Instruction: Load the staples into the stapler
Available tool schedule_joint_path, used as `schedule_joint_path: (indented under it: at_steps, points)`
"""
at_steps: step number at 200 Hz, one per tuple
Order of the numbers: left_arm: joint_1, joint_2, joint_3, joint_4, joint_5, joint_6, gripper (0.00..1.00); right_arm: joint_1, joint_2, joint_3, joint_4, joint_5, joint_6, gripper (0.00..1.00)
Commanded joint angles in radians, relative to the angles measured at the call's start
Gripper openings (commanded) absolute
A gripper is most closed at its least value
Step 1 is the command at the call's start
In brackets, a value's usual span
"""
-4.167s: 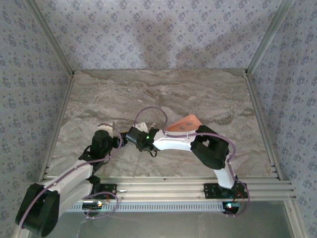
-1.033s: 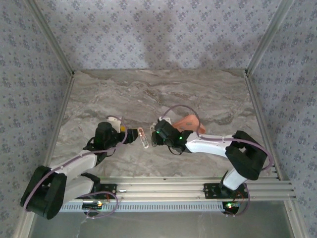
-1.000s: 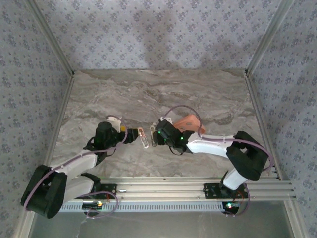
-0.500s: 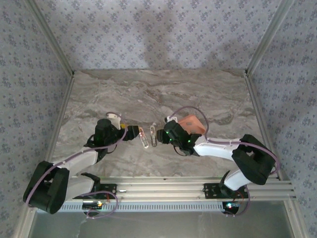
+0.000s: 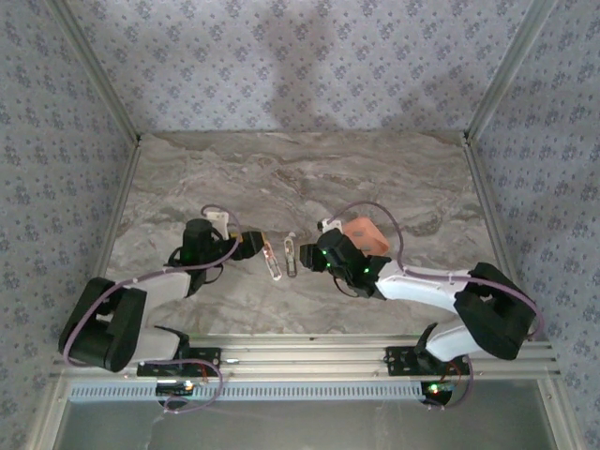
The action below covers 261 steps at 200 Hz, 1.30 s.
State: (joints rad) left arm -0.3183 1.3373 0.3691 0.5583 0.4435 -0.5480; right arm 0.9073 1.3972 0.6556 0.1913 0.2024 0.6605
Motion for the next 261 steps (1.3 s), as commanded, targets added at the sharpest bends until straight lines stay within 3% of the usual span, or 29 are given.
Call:
schedule_joint_path:
  at_steps: [1, 76, 131, 261]
  points:
    - [0.014, 0.052, 0.039, 0.093, 0.089, -0.051, 0.86, -0.007, -0.022, -0.02, -0.005, 0.029, -0.007, 0.45]
    - [0.014, 0.243, 0.109, 0.202, 0.279, -0.095, 0.71, -0.002, -0.025, -0.039, 0.001, 0.032, 0.009, 0.45]
    - [-0.013, 0.275, 0.158, 0.116, 0.341, 0.004, 0.62, -0.003, -0.026, -0.038, -0.007, 0.032, 0.01, 0.45]
    - [-0.075, 0.236, 0.184, 0.007, 0.411, 0.144, 0.57, 0.015, -0.041, -0.038, -0.021, 0.059, 0.019, 0.45]
